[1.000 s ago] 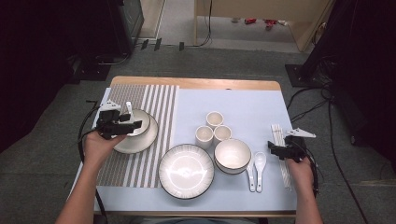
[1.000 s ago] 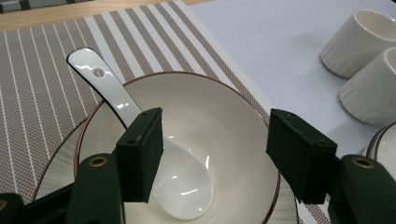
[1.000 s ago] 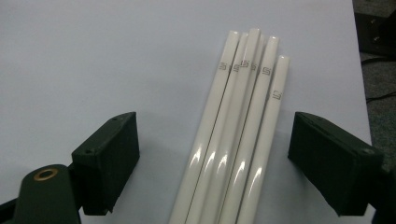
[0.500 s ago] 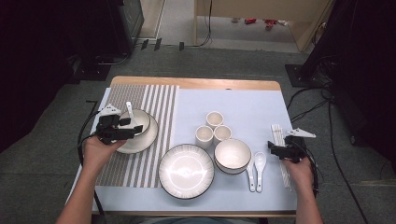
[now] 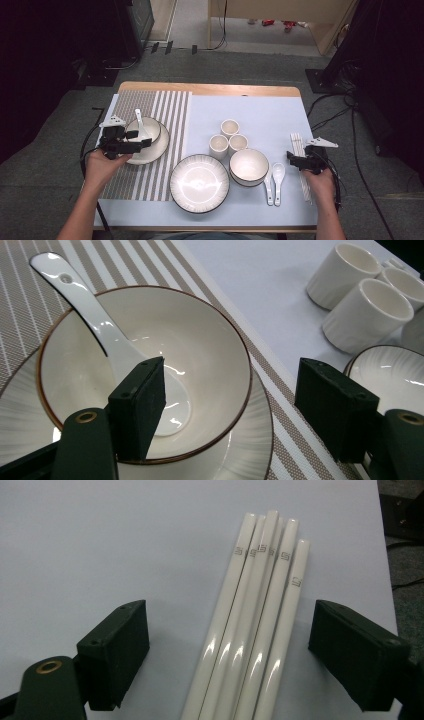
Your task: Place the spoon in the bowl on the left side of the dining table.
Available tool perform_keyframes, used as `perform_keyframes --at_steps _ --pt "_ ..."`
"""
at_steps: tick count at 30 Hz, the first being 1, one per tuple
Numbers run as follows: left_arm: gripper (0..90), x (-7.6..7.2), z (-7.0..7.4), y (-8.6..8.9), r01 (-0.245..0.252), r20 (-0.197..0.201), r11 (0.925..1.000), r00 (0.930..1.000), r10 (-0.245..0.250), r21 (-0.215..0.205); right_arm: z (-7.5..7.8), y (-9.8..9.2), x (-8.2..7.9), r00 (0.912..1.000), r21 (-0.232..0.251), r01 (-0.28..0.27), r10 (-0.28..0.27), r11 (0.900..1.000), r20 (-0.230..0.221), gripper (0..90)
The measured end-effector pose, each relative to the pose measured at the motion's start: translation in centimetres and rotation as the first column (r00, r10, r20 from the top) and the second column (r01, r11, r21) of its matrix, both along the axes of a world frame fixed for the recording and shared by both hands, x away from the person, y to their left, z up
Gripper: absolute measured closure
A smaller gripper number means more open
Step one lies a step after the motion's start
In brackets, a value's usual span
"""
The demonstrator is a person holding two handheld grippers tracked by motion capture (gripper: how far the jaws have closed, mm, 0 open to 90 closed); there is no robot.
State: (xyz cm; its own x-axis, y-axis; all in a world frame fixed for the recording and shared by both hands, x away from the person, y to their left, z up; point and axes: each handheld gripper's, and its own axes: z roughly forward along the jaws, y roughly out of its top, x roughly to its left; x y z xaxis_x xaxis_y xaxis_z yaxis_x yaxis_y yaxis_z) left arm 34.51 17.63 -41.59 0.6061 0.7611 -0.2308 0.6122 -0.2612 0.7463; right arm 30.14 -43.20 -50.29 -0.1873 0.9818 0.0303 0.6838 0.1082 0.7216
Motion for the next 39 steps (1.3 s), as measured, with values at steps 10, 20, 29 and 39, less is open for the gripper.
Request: perform_keyframes --at_steps 10,20,29,39 --pt "29.0 -1.1 -0.3 -0.4 0.026 0.007 0.9994 0.9996 -0.027 0.023 0.0 0.0 0.0 1.0 0.0 0.001 -0.001 1.0 0.001 15.9" --pt "29.3 -2.5 -0.5 -0.2 0.028 0.033 0.9987 0.999 -0.029 0.042 0.0 0.0 0.0 1.0 0.0 0.002 -0.002 1.0 0.0 15.9" --pt "29.7 -3.6 -0.1 0.0 0.026 0.049 0.9996 0.9984 -0.027 0.01 0.0 0.0 0.0 1.0 0.0 0.002 -0.002 1.0 0.001 15.9" --pt "28.2 -4.7 0.0 -0.2 0.029 0.051 0.999 0.9982 -0.031 0.033 0.0 0.0 0.0 1.0 -0.001 0.002 -0.002 1.0 0.001 15.9"
